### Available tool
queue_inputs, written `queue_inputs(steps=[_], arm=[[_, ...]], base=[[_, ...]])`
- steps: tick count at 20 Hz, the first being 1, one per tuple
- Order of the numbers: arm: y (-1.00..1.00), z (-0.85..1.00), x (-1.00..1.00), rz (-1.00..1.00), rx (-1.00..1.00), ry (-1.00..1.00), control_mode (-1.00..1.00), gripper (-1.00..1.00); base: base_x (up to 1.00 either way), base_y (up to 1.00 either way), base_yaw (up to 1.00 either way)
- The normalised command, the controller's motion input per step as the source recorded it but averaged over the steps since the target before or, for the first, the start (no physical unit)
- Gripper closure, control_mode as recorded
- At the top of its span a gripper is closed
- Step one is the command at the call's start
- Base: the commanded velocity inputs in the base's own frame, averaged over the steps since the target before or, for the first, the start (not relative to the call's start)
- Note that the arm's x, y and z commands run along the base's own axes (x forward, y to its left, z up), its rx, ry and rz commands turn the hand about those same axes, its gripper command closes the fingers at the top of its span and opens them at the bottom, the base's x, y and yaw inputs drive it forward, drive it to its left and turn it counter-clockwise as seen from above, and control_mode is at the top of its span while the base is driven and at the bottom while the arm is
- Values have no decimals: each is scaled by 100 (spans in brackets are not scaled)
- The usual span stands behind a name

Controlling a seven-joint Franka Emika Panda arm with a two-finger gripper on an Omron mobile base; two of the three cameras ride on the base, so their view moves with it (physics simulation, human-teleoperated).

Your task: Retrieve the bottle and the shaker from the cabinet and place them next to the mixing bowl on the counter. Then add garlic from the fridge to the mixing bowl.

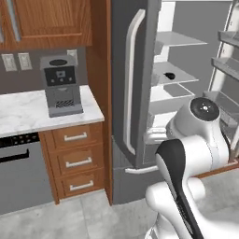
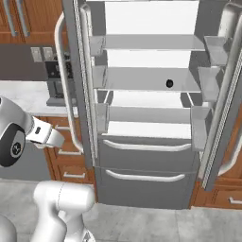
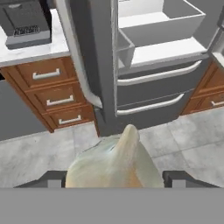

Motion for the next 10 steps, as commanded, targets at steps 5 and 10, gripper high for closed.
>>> queue_inputs(steps=[5, 10], arm=[[0, 0, 0, 0, 0, 0, 100, 100], [0, 0, 0, 0, 0, 0, 100, 100]], base=[[-31, 100, 0], [-26, 100, 0]])
